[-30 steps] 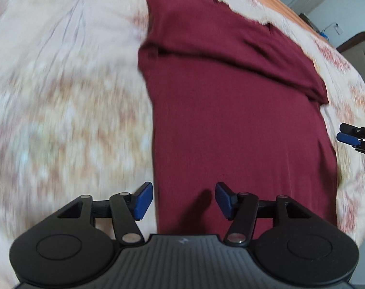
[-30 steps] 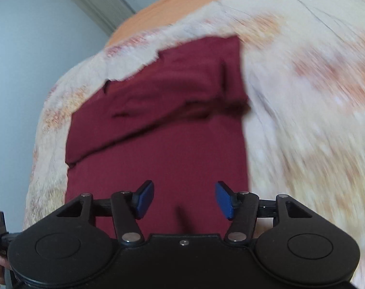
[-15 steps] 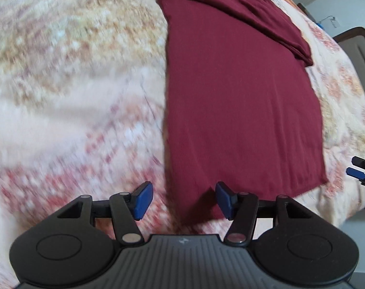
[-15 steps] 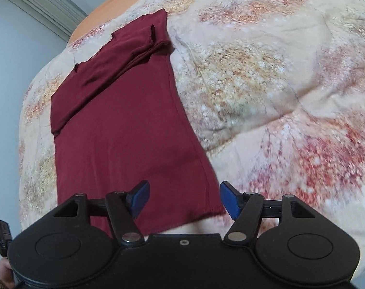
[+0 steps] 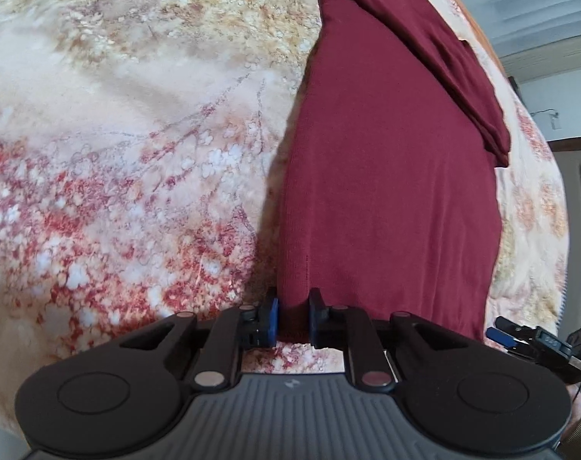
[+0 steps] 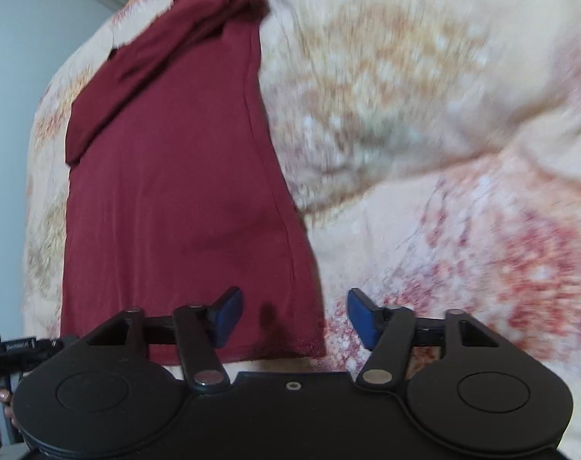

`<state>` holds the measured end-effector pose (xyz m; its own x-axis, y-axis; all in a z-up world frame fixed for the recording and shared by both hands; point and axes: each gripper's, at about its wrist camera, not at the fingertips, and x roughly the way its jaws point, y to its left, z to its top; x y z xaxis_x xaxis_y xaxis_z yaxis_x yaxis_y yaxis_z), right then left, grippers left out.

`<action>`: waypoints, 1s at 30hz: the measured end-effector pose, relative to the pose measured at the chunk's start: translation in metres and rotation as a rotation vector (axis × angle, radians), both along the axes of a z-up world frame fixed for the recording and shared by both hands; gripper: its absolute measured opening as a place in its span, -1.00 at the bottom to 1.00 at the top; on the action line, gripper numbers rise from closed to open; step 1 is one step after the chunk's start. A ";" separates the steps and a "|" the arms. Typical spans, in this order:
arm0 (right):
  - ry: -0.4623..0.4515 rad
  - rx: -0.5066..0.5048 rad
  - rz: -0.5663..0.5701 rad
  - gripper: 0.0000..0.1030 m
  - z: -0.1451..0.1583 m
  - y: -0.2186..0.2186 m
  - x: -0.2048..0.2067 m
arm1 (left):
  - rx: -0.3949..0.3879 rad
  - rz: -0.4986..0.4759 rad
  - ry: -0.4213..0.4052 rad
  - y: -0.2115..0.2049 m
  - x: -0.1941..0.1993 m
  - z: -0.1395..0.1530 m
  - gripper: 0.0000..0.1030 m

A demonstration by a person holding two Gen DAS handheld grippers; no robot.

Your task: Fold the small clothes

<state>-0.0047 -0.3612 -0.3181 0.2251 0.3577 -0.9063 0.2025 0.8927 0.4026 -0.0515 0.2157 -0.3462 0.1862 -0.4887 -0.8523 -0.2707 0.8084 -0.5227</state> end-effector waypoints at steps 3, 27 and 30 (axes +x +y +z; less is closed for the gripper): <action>0.049 0.063 0.033 -0.92 -0.014 -0.001 0.002 | 0.051 -0.014 0.008 -0.004 0.002 0.004 -0.71; -0.031 -0.118 0.069 0.11 0.052 0.001 -0.014 | 0.321 -0.310 -0.087 -0.045 -0.001 0.040 -0.08; -0.105 -0.192 0.127 0.21 0.074 0.003 -0.021 | 0.436 -0.468 -0.235 -0.053 -0.018 0.060 0.10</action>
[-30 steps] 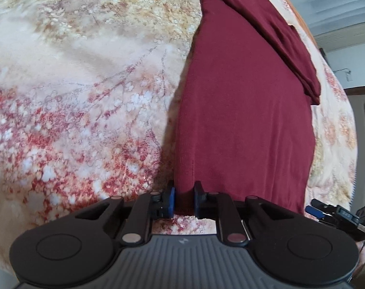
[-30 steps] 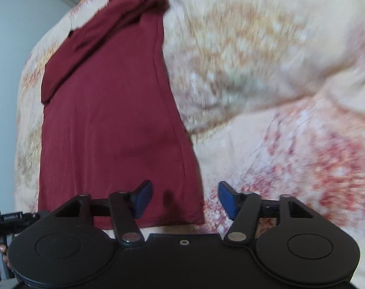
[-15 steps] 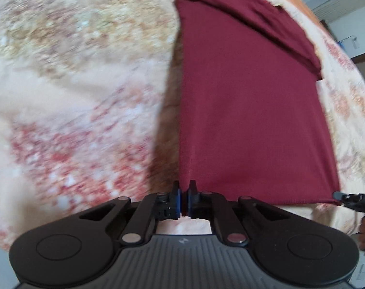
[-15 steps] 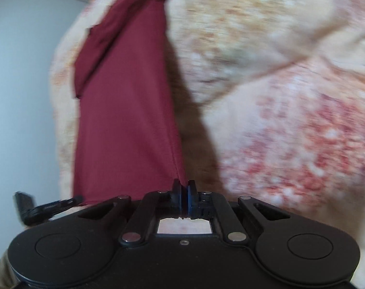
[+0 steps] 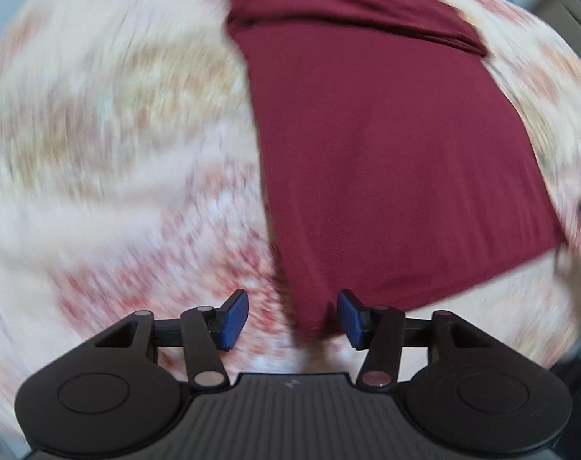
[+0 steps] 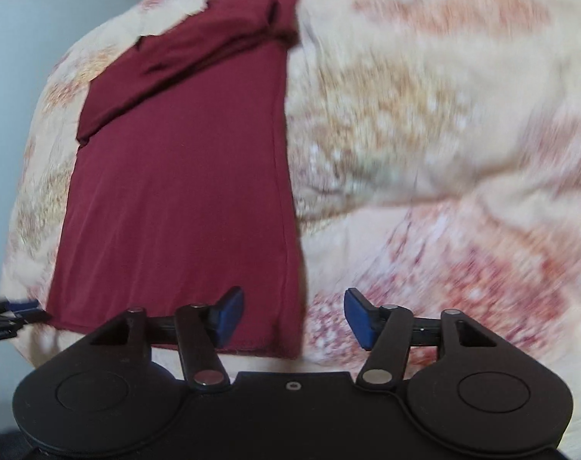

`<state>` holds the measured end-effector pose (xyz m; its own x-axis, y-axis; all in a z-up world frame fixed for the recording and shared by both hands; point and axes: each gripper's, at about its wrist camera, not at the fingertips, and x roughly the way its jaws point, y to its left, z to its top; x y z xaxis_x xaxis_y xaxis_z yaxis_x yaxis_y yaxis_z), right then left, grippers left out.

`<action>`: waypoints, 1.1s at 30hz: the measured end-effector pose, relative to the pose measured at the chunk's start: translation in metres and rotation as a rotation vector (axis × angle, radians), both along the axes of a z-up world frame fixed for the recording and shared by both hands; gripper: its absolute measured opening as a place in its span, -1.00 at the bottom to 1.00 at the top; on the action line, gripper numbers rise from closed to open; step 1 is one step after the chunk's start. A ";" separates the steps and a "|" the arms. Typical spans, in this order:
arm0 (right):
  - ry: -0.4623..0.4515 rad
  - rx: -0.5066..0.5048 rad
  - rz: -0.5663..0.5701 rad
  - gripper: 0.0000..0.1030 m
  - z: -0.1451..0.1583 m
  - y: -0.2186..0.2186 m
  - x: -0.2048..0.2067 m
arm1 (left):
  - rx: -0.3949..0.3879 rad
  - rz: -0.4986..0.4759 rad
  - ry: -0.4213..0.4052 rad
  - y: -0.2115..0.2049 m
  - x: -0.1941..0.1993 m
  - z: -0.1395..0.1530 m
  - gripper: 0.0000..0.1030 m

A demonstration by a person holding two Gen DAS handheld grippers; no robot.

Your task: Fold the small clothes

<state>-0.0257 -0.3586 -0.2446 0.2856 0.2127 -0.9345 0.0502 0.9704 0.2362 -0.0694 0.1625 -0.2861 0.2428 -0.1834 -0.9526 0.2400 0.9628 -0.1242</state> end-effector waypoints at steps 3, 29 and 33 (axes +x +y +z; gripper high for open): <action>-0.025 -0.031 -0.001 0.28 0.009 0.002 -0.004 | 0.097 -0.229 -0.117 -0.016 -0.014 0.009 0.10; -0.052 -0.063 -0.126 0.34 0.039 0.027 -0.036 | 0.333 -1.316 -0.392 -0.066 -0.059 -0.049 -0.67; -0.051 -0.053 -0.133 0.34 0.037 0.021 -0.035 | 0.149 -0.987 -0.243 -0.062 -0.019 -0.033 -0.81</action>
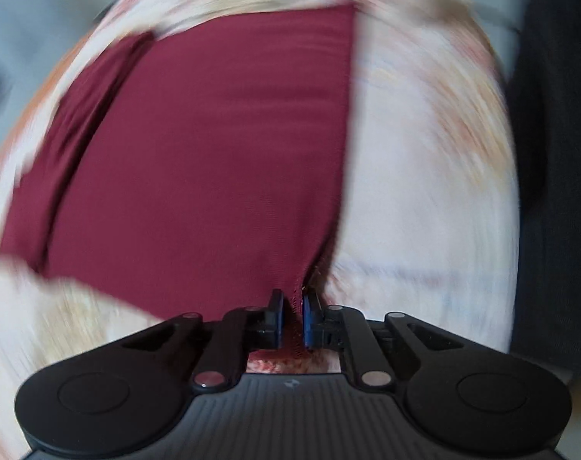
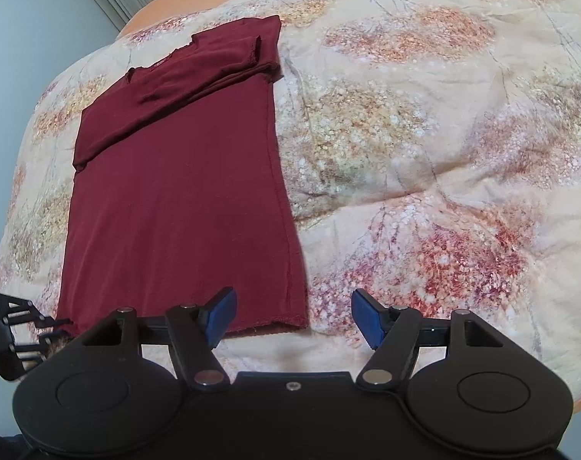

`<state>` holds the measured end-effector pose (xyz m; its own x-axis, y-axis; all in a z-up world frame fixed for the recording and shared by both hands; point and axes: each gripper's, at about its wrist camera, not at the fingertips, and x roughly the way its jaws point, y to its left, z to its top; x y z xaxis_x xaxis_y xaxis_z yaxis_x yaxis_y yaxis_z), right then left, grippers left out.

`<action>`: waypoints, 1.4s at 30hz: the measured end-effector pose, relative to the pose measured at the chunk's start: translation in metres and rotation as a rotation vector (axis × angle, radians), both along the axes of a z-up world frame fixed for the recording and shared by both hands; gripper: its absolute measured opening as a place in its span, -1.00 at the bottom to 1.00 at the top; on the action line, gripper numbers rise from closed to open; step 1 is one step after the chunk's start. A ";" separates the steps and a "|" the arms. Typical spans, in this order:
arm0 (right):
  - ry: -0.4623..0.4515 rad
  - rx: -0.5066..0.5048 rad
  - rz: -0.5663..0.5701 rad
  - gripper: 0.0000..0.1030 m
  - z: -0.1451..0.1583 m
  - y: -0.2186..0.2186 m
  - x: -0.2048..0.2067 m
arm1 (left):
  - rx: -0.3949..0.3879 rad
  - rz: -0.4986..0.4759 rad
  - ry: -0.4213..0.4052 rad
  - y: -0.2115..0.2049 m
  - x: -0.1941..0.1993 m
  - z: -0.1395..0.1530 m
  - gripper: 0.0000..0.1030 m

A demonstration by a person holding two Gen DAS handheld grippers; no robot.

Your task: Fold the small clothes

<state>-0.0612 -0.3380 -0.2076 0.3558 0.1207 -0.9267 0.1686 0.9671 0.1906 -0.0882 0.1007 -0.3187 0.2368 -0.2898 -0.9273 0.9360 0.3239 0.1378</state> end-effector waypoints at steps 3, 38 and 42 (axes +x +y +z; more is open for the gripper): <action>0.004 0.018 0.005 0.34 -0.004 -0.004 0.002 | -0.134 0.296 0.133 0.013 0.037 0.011 -0.82; -0.096 0.064 0.925 -0.79 -0.039 0.019 0.099 | -0.281 0.988 0.320 0.041 0.117 -0.002 -0.79; -0.151 0.161 0.689 -0.78 -0.038 -0.001 0.151 | -0.391 1.071 0.298 0.059 0.155 0.008 -0.79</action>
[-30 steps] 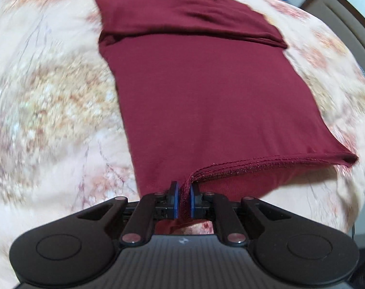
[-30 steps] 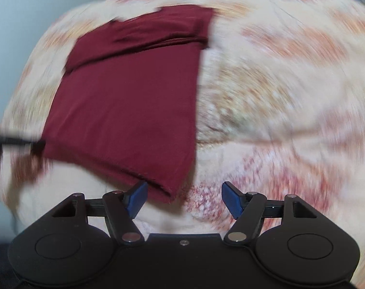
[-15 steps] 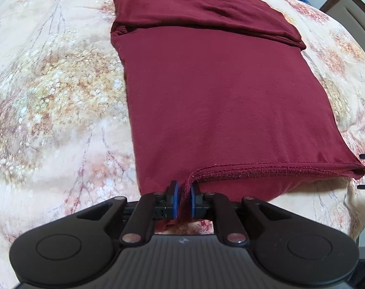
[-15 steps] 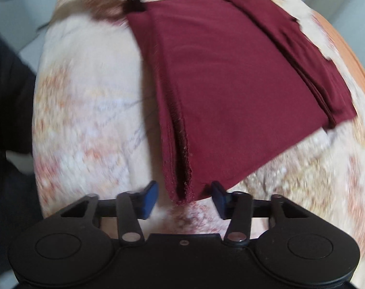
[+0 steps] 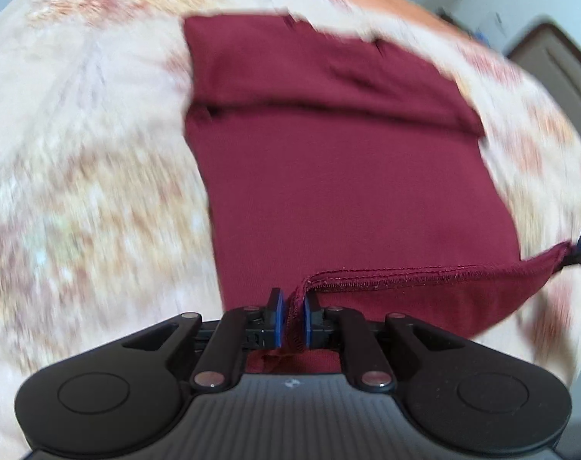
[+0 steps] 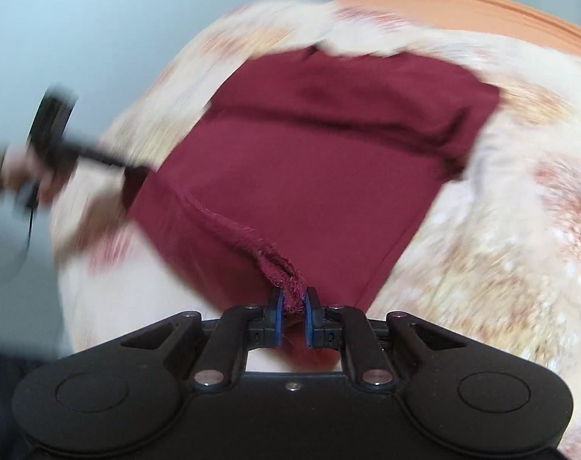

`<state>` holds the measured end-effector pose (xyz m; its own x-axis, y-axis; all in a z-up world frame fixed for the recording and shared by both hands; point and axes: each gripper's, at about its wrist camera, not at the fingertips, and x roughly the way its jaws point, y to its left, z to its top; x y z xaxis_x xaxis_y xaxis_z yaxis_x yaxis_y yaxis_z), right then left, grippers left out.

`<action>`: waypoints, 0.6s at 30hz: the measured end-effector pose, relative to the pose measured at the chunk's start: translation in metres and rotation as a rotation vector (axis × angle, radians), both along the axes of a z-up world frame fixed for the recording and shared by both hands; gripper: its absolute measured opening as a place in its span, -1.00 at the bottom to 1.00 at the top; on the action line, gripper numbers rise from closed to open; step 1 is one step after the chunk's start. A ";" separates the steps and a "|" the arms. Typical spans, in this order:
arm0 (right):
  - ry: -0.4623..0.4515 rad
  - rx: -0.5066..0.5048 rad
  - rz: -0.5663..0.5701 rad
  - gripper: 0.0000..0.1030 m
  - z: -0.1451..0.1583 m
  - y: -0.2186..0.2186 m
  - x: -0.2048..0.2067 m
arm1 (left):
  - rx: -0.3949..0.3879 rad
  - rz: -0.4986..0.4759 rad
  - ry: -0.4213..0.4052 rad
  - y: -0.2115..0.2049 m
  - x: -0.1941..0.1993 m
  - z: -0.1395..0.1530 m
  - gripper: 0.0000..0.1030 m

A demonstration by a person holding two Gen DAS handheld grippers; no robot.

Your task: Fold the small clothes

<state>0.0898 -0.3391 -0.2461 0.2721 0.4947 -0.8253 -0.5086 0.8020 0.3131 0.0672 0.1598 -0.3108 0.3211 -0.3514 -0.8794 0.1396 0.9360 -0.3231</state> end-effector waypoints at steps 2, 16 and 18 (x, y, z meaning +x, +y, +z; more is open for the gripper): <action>0.007 0.029 -0.093 -0.74 -0.008 -0.003 0.020 | -0.028 0.060 -0.003 0.007 0.020 -0.001 -0.79; 0.075 0.017 -0.231 -0.16 -0.040 -0.001 0.037 | 0.041 0.118 0.005 0.014 0.024 -0.009 0.17; 0.079 0.022 -0.236 -0.15 -0.042 -0.001 0.038 | 0.050 0.120 0.011 0.017 0.020 -0.007 0.19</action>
<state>0.1273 -0.3397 -0.2877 0.3174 0.4434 -0.8382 -0.2811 0.8882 0.3634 0.0869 0.1768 -0.3177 0.3482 -0.2666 -0.8987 0.0223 0.9608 -0.2763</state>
